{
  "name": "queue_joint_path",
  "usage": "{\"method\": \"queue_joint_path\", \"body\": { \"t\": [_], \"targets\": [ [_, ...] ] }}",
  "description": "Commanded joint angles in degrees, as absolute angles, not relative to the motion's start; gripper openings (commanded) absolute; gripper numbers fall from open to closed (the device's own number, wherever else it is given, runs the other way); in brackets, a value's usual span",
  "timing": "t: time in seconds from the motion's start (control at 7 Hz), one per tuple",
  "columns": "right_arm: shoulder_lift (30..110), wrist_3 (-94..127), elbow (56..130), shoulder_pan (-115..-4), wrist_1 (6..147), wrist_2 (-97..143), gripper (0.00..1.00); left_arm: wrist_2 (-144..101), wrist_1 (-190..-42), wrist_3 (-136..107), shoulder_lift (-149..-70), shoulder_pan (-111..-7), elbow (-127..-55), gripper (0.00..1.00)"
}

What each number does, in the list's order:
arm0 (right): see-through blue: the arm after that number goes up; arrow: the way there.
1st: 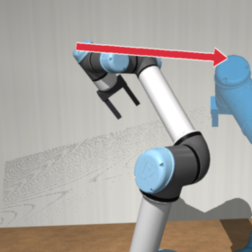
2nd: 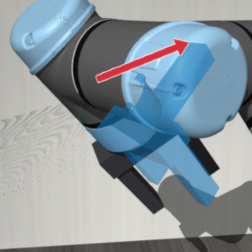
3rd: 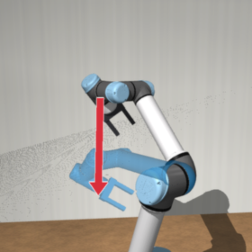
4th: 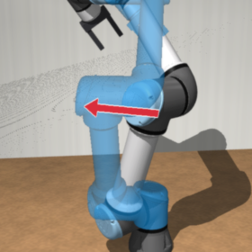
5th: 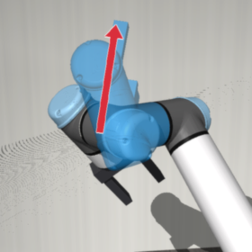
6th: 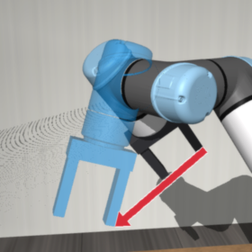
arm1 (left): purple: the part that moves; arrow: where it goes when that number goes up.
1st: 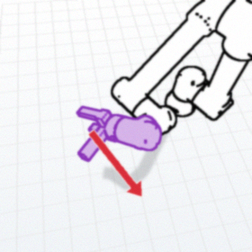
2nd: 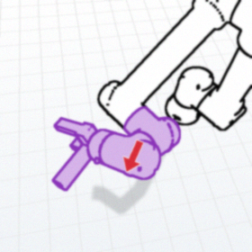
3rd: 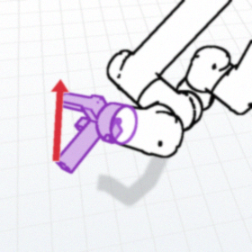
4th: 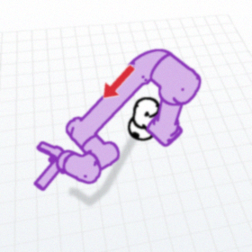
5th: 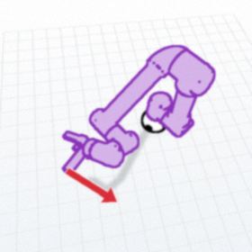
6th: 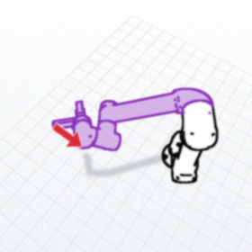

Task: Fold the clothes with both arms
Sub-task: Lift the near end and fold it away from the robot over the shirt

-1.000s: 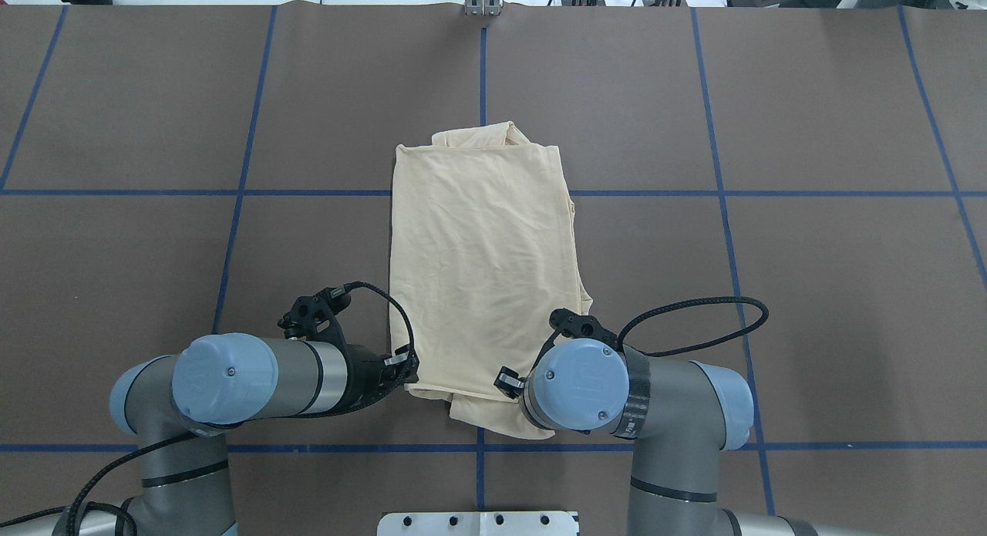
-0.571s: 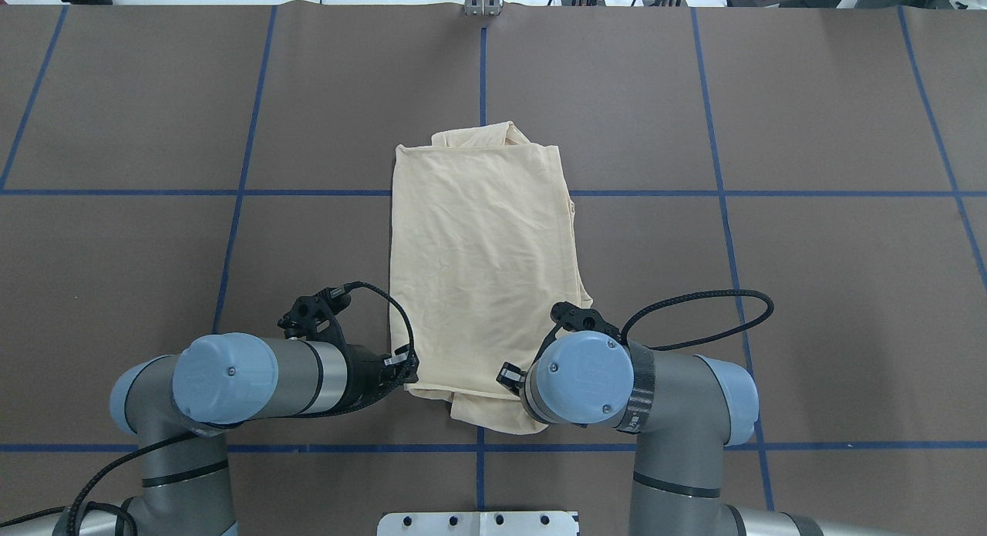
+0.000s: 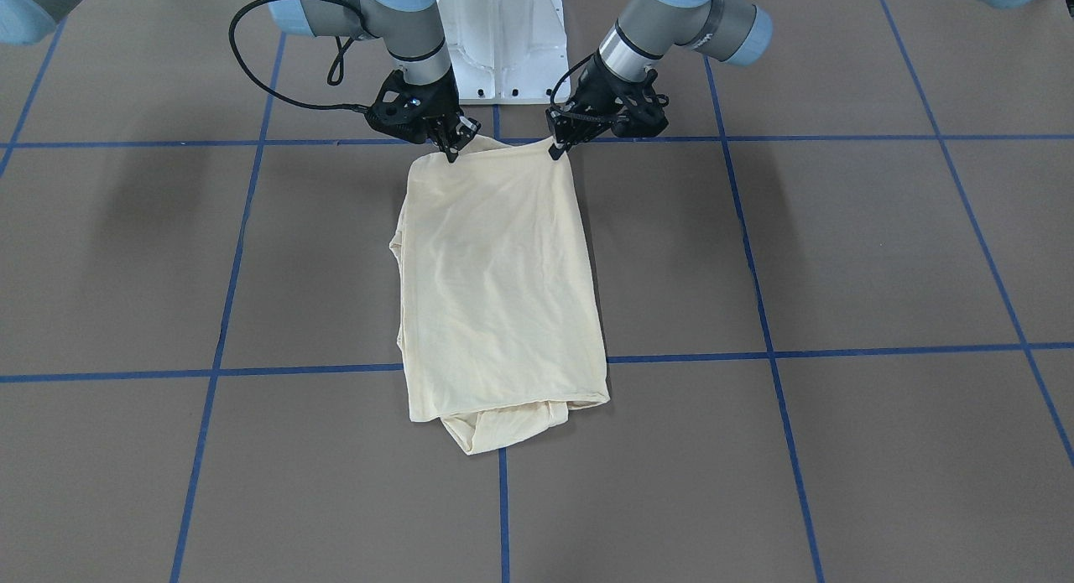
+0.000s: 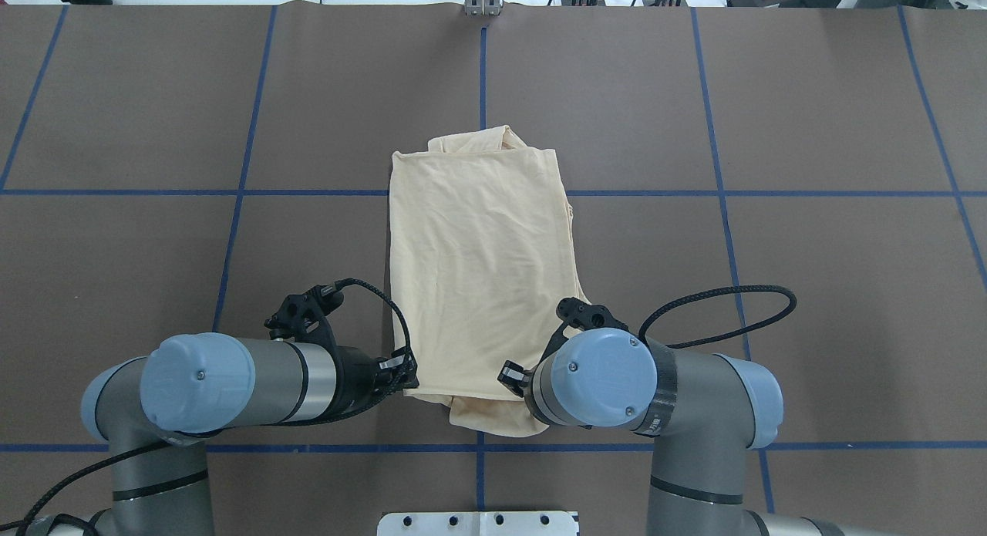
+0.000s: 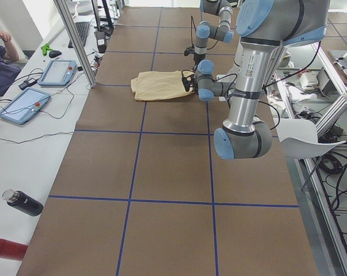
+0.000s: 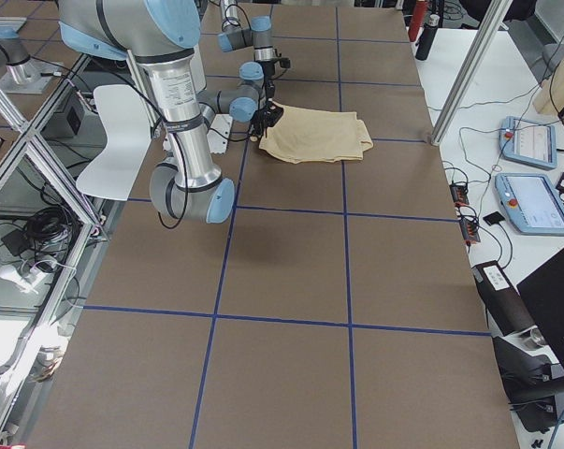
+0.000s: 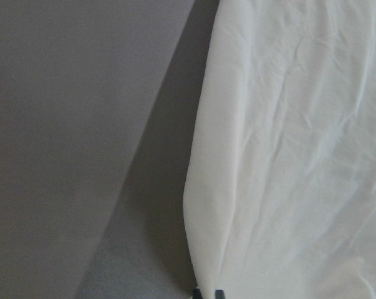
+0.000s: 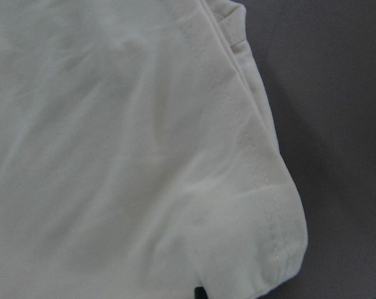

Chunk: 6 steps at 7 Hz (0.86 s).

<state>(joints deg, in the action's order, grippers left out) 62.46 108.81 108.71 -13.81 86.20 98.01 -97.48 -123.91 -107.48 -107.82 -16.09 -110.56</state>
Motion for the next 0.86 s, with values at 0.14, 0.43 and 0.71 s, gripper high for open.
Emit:
{"method": "queue_joint_path", "body": {
  "t": [0.14,0.43,0.71],
  "targets": [
    [64.9,108.7,113.8,-11.3,86.1,101.1,0.0,-98.4,-121.2,-110.4,-107.5,-10.4,-113.0,0.0],
    [64.7,108.1,113.1,-12.9,85.7,101.3,0.0,-102.2,-119.4,-109.5,-107.3,-11.1,-113.5,0.0],
    [64.0,101.7,112.9,-18.9,85.4,101.8,0.0,-104.2,-115.9,-108.2,-108.1,-16.9,-115.2,0.0]
  ]
}}
